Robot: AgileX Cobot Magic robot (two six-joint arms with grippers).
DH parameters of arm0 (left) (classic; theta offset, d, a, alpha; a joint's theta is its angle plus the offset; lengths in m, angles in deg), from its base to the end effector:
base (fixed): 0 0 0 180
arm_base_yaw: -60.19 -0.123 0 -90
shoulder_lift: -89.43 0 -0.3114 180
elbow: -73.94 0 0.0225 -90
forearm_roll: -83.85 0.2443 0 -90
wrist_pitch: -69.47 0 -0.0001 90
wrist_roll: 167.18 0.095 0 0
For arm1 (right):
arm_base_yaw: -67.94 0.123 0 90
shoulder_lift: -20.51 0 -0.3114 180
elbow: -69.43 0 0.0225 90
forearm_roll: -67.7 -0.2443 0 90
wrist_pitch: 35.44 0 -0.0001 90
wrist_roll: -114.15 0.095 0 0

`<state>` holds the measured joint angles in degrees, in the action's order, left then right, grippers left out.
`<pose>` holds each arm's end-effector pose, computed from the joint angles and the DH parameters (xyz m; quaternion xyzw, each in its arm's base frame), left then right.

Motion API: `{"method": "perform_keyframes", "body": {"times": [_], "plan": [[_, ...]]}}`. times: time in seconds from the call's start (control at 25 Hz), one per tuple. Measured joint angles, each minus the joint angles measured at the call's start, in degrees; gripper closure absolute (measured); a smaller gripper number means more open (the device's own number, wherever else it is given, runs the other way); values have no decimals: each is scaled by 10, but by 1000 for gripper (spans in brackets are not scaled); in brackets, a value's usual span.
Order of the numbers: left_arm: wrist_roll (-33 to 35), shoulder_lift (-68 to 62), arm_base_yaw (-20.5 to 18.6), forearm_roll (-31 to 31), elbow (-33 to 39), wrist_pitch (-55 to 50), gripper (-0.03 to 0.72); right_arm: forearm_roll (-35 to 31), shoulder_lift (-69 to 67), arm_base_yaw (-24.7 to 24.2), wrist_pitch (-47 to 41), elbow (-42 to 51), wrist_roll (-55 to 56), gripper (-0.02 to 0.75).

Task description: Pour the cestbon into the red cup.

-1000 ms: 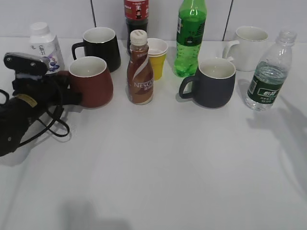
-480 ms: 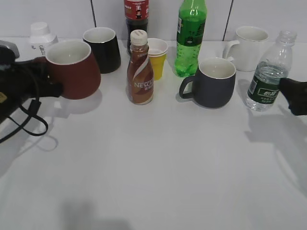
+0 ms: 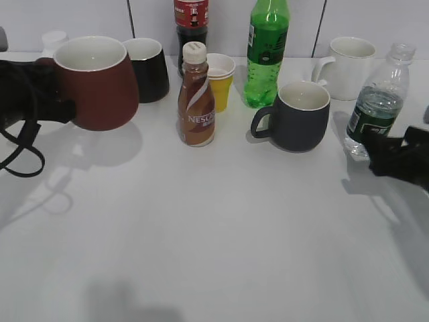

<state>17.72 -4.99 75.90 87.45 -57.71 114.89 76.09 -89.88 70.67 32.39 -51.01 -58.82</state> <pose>0.2721 -0.0809 0.2402 0.1651 0.7329 -0.0644 0.6569 0.2643 0.0254 0.1581 -0.0349 0.7776 0.0885 0.6215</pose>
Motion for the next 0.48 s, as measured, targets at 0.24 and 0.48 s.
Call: {"method": "perform_keyframes", "body": {"times": [0.24, 0.48], "plan": [[0, 32, 0, 28, 0, -60, 618, 15, -82, 0, 5, -47, -1, 132], [0, 32, 0, 36, 1, -84, 618, 7, -97, 0, 9, -91, -4, 141]]}}
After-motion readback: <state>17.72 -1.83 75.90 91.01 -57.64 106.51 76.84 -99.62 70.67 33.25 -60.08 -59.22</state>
